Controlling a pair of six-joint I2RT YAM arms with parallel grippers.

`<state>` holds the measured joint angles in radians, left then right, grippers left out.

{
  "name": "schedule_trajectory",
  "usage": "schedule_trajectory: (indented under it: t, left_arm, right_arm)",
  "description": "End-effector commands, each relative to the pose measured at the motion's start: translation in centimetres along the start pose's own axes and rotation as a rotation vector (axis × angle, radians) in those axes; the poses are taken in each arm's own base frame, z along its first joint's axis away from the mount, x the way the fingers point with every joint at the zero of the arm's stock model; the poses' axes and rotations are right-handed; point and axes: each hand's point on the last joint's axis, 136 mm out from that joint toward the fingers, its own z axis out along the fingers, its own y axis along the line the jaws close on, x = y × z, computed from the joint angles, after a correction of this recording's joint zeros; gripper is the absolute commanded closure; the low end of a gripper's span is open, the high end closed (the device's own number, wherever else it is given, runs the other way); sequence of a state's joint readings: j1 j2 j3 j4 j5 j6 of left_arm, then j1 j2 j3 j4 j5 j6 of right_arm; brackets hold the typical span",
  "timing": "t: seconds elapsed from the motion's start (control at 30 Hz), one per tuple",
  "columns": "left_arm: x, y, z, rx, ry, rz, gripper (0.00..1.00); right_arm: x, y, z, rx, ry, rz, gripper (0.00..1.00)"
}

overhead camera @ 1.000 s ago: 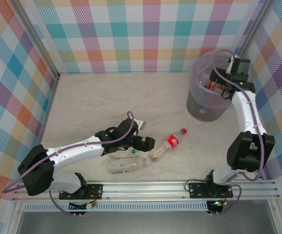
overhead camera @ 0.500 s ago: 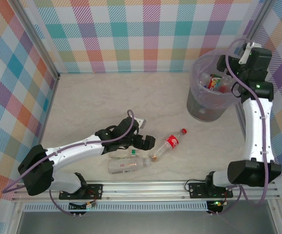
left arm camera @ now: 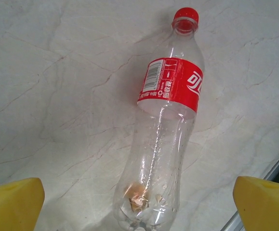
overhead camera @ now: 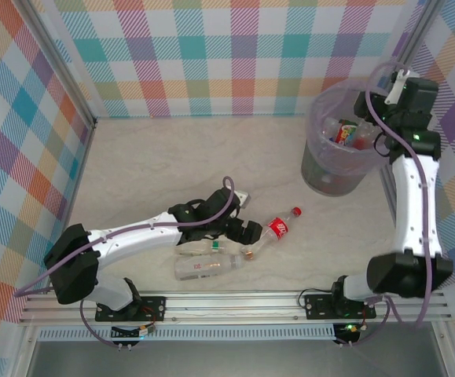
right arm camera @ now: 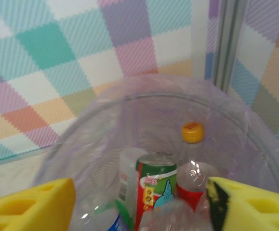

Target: Put the plastic bottles in the bin

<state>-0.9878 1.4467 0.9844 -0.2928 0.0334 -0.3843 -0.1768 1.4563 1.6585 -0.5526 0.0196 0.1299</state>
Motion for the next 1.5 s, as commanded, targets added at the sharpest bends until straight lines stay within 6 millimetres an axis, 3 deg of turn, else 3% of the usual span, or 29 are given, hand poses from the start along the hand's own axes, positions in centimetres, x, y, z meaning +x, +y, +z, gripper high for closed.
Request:
schedule_trajectory:
  t: [0.0,0.17,0.3,0.53,0.67,0.77,0.9,1.07,1.27,1.47]
  left_arm:
    - [-0.1,-0.8,-0.3,0.009,-0.008,0.017,0.0]
    - [-1.1,-1.3,-0.5,0.025,-0.052,0.005,0.0]
    - [-1.2,-1.5,-0.4,0.029,-0.044,0.019,0.0]
    - [-1.0,-1.3,0.4,0.013,-0.026,0.045,0.0]
    - [-0.2,-1.2,1.0,0.004,0.024,0.07,0.0]
    - [0.1,-1.3,1.6,-0.009,0.051,0.096,0.0]
    - [0.5,-1.5,2.7,-0.035,0.088,0.14,0.0]
    - [1.5,-1.1,4.9,-0.076,0.151,0.185,0.0]
    - [1.7,-1.3,7.3,-0.106,0.2,0.232,0.04]
    - [2.2,-0.9,9.4,-0.141,0.224,0.237,0.11]
  right_arm:
    - [2.2,-2.3,4.2,0.072,0.043,0.019,0.34]
    - [4.9,-3.0,7.2,0.077,0.09,0.057,0.35]
    - [4.4,-2.4,7.4,0.052,0.114,0.065,0.3]
    - [0.1,-0.1,2.0,-0.027,0.044,0.042,0.09]
    - [-0.8,1.2,-1.8,-0.077,0.018,0.052,0.0]
    - [-0.7,2.9,-5.0,-0.162,0.006,0.098,0.01]
    - [1.9,5.0,-8.5,-0.266,0.075,0.182,0.01]
    - [7.7,7.1,-11.8,-0.41,0.185,0.283,0.01]
    - [11.7,7.6,-16.1,-0.459,0.215,0.216,0.01]
    - [15.2,7.5,-18.9,-0.469,0.233,0.267,0.01]
